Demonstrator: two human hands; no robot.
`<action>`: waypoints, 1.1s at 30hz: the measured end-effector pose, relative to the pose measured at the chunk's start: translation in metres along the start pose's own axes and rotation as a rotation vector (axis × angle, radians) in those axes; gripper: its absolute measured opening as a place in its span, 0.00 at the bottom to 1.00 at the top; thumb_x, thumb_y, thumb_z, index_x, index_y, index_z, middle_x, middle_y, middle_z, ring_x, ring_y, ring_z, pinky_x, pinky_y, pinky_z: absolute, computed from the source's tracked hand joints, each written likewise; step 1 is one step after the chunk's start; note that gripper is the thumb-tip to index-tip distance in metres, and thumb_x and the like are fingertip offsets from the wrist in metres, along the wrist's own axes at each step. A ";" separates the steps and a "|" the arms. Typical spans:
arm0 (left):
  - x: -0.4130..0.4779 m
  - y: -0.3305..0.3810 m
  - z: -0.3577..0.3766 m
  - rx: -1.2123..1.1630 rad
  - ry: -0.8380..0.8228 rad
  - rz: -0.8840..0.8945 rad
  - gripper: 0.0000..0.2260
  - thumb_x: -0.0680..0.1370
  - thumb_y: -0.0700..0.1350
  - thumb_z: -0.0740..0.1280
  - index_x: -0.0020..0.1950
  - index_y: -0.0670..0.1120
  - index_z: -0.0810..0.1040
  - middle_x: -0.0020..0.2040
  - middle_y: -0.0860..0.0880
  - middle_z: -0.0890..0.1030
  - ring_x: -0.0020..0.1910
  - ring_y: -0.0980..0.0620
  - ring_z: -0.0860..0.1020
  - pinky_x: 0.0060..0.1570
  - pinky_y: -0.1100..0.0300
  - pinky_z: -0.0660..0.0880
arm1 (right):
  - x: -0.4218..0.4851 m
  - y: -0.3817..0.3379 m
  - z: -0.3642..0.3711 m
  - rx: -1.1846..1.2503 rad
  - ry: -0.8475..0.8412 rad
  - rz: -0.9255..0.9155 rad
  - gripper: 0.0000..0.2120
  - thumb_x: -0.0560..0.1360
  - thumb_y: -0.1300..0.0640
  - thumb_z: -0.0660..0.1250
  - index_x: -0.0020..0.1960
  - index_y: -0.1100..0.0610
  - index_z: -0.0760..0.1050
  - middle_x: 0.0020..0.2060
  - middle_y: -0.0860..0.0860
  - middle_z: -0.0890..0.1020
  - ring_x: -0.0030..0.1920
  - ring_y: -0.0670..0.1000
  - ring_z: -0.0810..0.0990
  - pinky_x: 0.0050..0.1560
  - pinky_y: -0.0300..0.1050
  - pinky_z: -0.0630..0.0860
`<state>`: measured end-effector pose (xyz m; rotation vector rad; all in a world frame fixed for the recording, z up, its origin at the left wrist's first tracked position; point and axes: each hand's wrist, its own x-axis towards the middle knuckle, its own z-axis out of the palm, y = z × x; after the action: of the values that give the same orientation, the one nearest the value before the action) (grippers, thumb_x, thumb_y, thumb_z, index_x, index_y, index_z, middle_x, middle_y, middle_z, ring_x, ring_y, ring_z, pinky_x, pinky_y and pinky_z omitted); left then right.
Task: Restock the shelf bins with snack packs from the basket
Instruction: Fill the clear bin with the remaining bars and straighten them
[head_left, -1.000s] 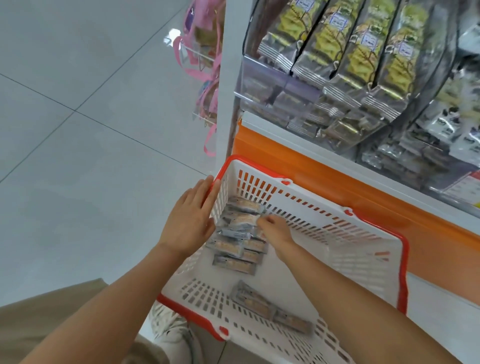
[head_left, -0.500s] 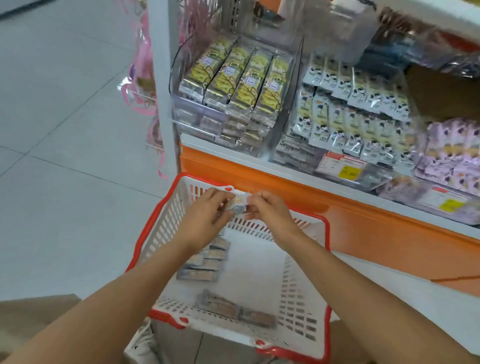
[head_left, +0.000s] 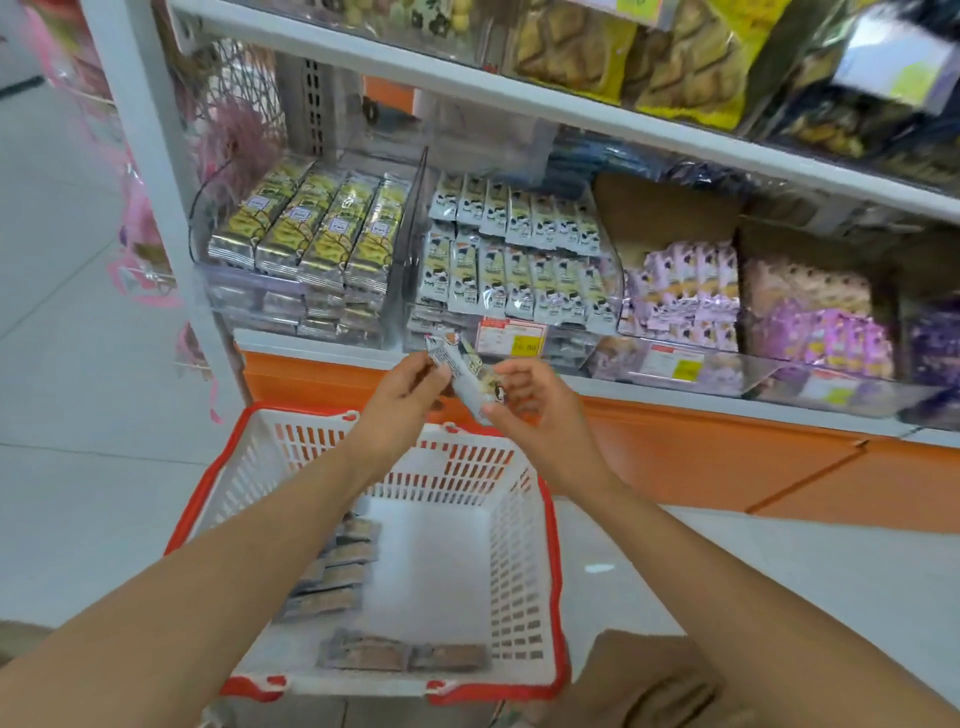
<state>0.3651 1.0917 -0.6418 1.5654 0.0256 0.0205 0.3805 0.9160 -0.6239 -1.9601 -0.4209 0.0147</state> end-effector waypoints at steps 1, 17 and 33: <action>0.003 0.007 0.006 0.134 0.049 0.096 0.12 0.83 0.40 0.60 0.66 0.45 0.74 0.56 0.51 0.79 0.54 0.56 0.78 0.50 0.71 0.73 | 0.003 -0.004 -0.010 -0.019 0.040 -0.013 0.14 0.73 0.60 0.74 0.56 0.51 0.75 0.46 0.48 0.79 0.45 0.46 0.77 0.45 0.37 0.75; 0.063 0.017 -0.004 1.439 0.105 0.432 0.31 0.81 0.49 0.60 0.81 0.48 0.49 0.81 0.48 0.51 0.80 0.47 0.46 0.73 0.46 0.33 | 0.100 -0.005 -0.090 -0.656 0.402 -0.017 0.14 0.77 0.54 0.68 0.60 0.59 0.78 0.35 0.48 0.73 0.37 0.48 0.71 0.35 0.42 0.64; 0.031 -0.004 -0.037 1.205 0.154 0.624 0.27 0.75 0.41 0.57 0.75 0.42 0.64 0.72 0.43 0.68 0.74 0.43 0.62 0.74 0.46 0.55 | 0.072 -0.020 -0.040 -0.424 0.307 -0.275 0.15 0.76 0.57 0.68 0.62 0.56 0.73 0.51 0.47 0.72 0.51 0.44 0.71 0.52 0.37 0.69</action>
<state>0.3947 1.1299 -0.6457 2.7072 -0.3983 0.7323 0.4504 0.9099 -0.5760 -2.2515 -0.5152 -0.5862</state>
